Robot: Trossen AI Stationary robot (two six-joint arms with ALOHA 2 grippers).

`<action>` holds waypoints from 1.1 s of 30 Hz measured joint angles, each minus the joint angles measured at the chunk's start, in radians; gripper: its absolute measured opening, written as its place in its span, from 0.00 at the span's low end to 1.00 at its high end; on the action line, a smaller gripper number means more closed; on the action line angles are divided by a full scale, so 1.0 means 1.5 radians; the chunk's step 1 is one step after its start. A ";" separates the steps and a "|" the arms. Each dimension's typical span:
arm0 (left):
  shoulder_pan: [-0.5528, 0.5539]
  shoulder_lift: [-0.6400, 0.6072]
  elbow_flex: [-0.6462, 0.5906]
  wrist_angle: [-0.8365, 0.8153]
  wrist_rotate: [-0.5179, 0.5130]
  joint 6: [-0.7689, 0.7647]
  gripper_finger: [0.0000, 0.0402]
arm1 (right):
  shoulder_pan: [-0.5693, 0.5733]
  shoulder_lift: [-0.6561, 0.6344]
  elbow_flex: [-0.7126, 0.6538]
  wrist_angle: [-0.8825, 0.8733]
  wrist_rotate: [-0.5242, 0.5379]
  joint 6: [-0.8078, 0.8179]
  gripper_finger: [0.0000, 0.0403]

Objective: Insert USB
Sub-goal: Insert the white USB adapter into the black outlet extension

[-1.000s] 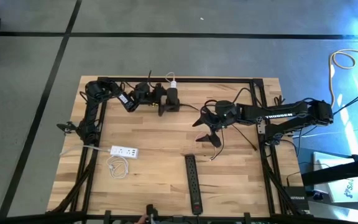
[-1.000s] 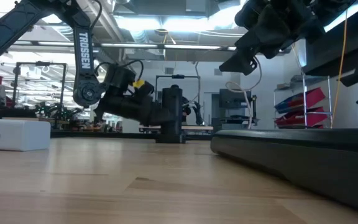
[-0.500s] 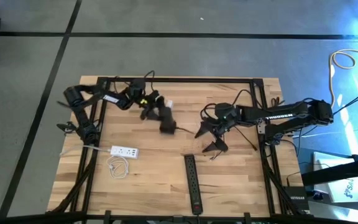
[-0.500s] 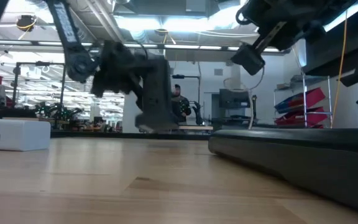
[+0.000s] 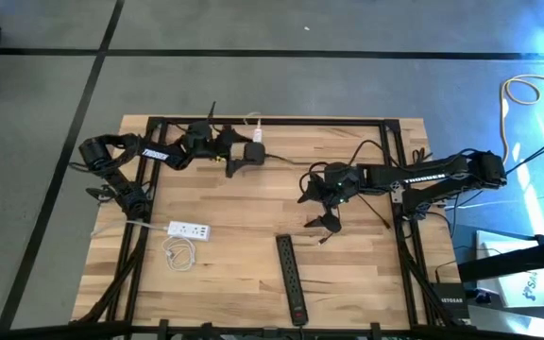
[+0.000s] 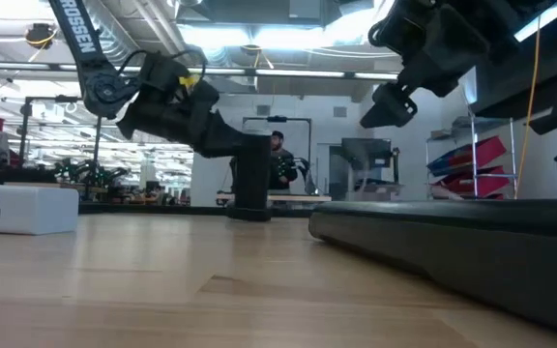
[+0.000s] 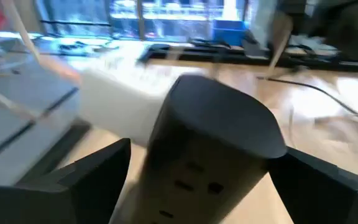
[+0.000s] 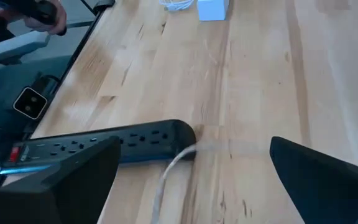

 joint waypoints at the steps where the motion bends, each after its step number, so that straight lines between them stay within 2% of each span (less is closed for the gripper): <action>1: 0.007 0.004 0.001 -0.001 -0.001 0.001 0.88 | 0.000 0.000 0.000 0.000 0.001 -0.002 0.98; 9: 0.047 0.046 0.013 -0.005 -0.082 0.041 0.88 | 0.000 0.000 0.000 -0.006 0.005 -0.007 0.98; 11: 0.044 0.045 0.013 -0.015 -0.084 0.033 0.88 | 0.000 0.000 0.000 -0.032 0.020 -0.011 0.98; 16: 0.006 0.009 0.013 -0.062 0.006 -0.021 0.88 | 0.001 -0.005 0.018 -0.164 0.106 -0.014 0.98; 18: -0.022 -0.003 0.013 -0.095 0.028 -0.048 0.88 | 0.014 -0.009 0.031 -0.196 0.109 0.003 0.98; 22: -0.093 -0.034 0.013 -0.129 0.120 -0.067 0.88 | 0.072 -0.042 0.057 -0.297 0.106 0.057 0.98; 23: -0.111 -0.042 0.013 -0.136 0.110 -0.050 0.88 | 0.091 -0.054 0.060 -0.310 0.130 0.064 0.98; 24: -0.126 -0.053 0.013 -0.146 0.072 -0.031 0.88 | 0.108 -0.067 0.062 -0.317 0.157 0.072 0.98; 27: -0.147 -0.078 0.013 -0.194 -0.105 0.044 0.88 | 0.137 -0.097 0.063 -0.304 0.217 0.079 0.98; 28: -0.148 -0.085 0.013 -0.215 -0.143 0.060 0.88 | 0.141 -0.105 0.063 -0.300 0.228 0.090 0.98; 30: -0.147 -0.100 0.013 -0.257 -0.171 0.083 0.88 | 0.149 -0.116 0.064 -0.305 0.230 0.125 0.98; 33: -0.143 -0.135 0.012 -0.346 -0.171 0.097 0.88 | 0.182 -0.132 0.064 -0.359 0.217 0.187 0.98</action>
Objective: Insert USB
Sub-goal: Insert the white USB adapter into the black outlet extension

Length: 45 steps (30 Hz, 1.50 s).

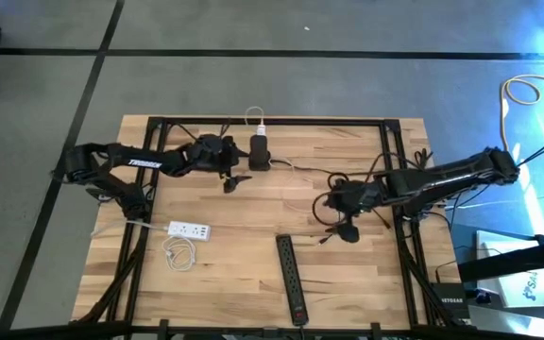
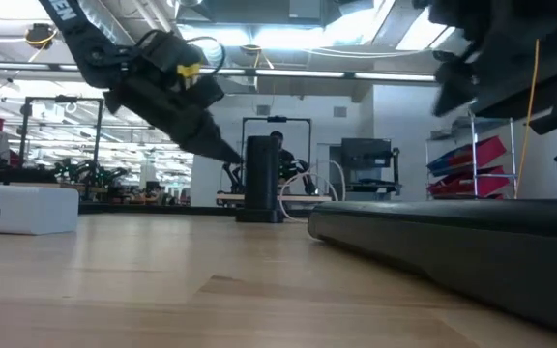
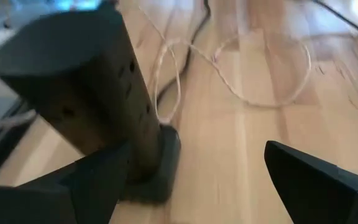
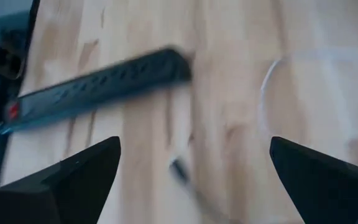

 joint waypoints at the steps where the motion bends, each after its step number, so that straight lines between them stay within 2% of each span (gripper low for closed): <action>1: 0.000 -0.016 0.000 -0.032 -0.001 0.002 0.88 | 0.018 -0.004 0.000 -0.022 0.000 0.023 0.98; 6: 0.006 -0.111 0.000 -0.129 -0.044 0.011 0.88 | 0.083 -0.002 0.000 -0.089 0.044 0.084 0.98; 10: -0.003 -0.190 0.000 -0.148 0.007 -0.017 0.88 | 0.108 0.017 -0.008 -0.099 0.063 0.117 0.98; 13: -0.045 -0.241 0.001 -0.148 0.056 -0.069 0.88 | 0.120 0.048 -0.014 -0.096 0.048 0.149 0.98; 16: -0.118 -0.268 -0.010 -0.135 0.048 -0.104 0.88 | 0.125 0.091 -0.014 -0.088 0.025 0.154 0.98; 19: -0.193 -0.278 -0.040 -0.112 0.005 -0.123 0.88 | 0.125 0.130 -0.014 -0.064 0.024 0.151 0.98; 24: -0.297 -0.280 -0.096 -0.038 -0.121 -0.161 0.88 | 0.125 0.169 -0.014 0.003 0.045 0.130 0.98; 32: -0.410 -0.280 -0.138 -0.005 -0.344 -0.202 0.88 | 0.132 0.170 -0.014 0.158 0.219 0.038 0.98; 37: -0.441 -0.280 -0.138 -0.004 -0.370 -0.207 0.88 | 0.132 0.169 -0.014 0.261 0.241 -0.017 0.98; 45: -0.455 -0.280 -0.138 -0.004 -0.398 -0.217 0.88 | 0.132 0.169 -0.014 0.249 0.228 -0.012 0.98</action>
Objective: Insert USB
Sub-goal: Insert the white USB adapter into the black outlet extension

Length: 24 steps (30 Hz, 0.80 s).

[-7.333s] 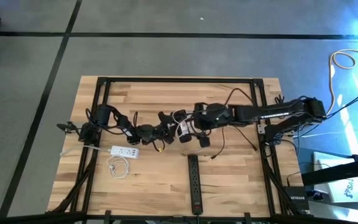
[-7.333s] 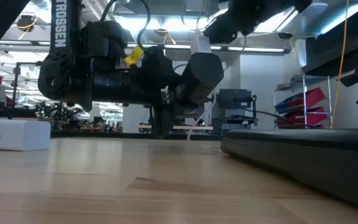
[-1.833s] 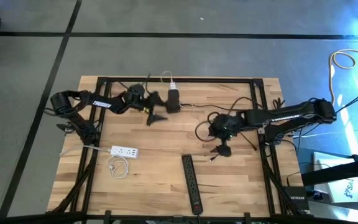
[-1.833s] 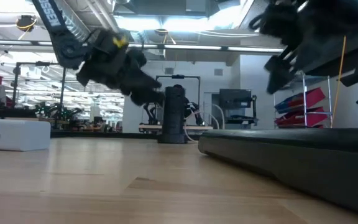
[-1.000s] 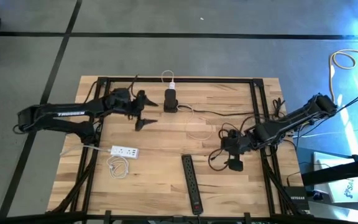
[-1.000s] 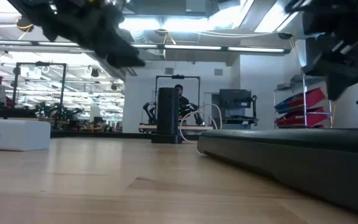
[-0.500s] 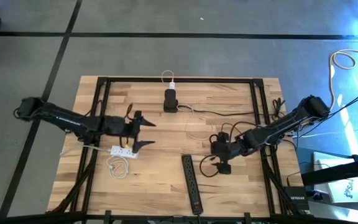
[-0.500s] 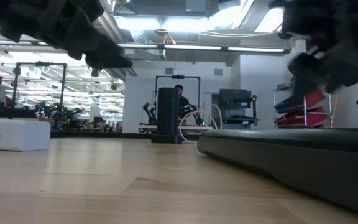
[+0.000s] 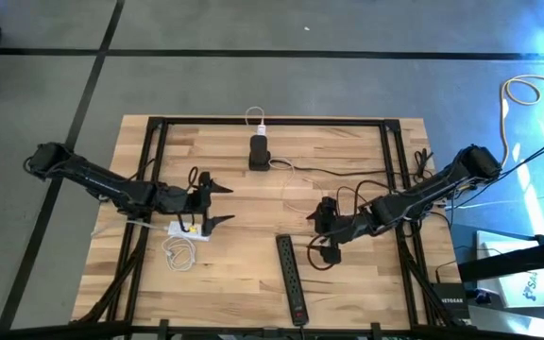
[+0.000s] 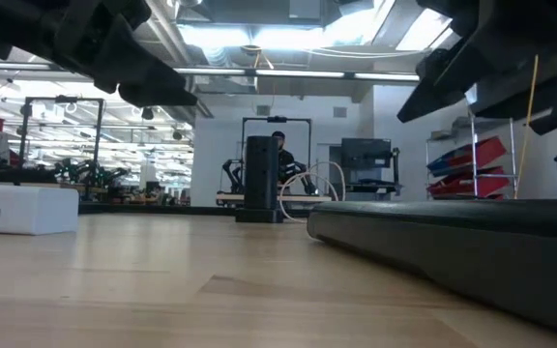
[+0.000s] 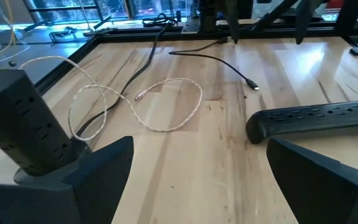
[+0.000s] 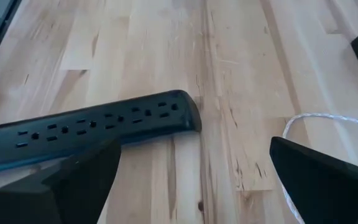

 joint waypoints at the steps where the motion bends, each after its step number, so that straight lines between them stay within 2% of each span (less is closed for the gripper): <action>1: 0.000 0.000 0.000 -0.001 -0.002 -0.003 0.88 | 0.000 0.000 0.000 0.000 0.000 -0.002 0.98; 24: 0.001 0.001 0.000 -0.024 -0.009 -0.009 0.88 | 0.000 0.000 0.000 -0.001 0.007 -0.019 0.98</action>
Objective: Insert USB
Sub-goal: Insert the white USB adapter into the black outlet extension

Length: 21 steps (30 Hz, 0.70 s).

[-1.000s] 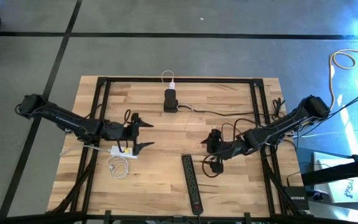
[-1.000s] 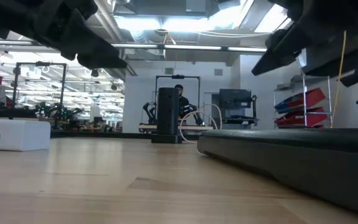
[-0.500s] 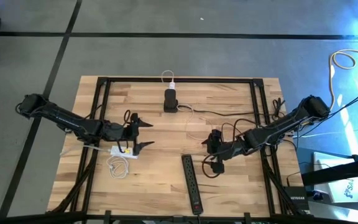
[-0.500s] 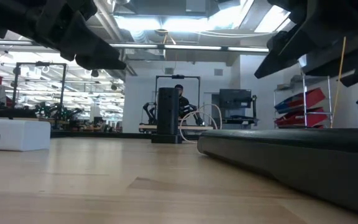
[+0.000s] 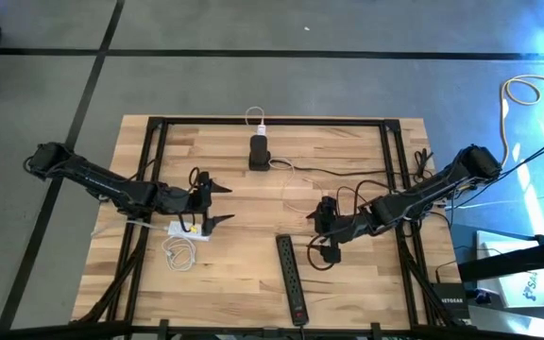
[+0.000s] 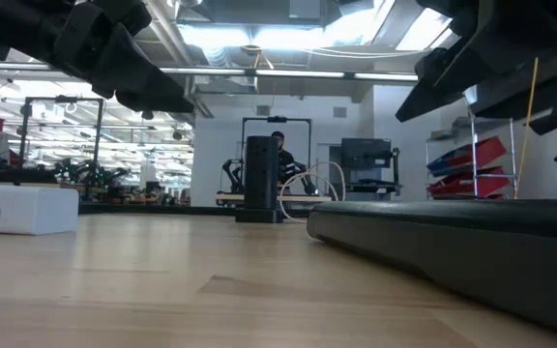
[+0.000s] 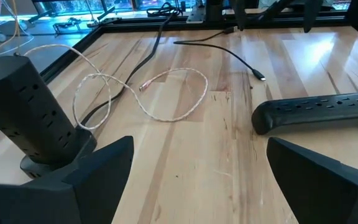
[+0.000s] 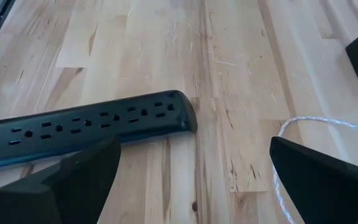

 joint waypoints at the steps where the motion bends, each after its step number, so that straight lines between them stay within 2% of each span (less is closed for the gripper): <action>1: 0.000 0.000 0.000 0.000 0.000 0.001 0.88 | 0.000 0.000 0.000 0.000 0.000 -0.001 0.98; 21: 0.000 0.000 0.000 0.000 0.001 0.003 0.88 | -0.001 -0.013 0.000 -0.038 -0.025 0.002 0.98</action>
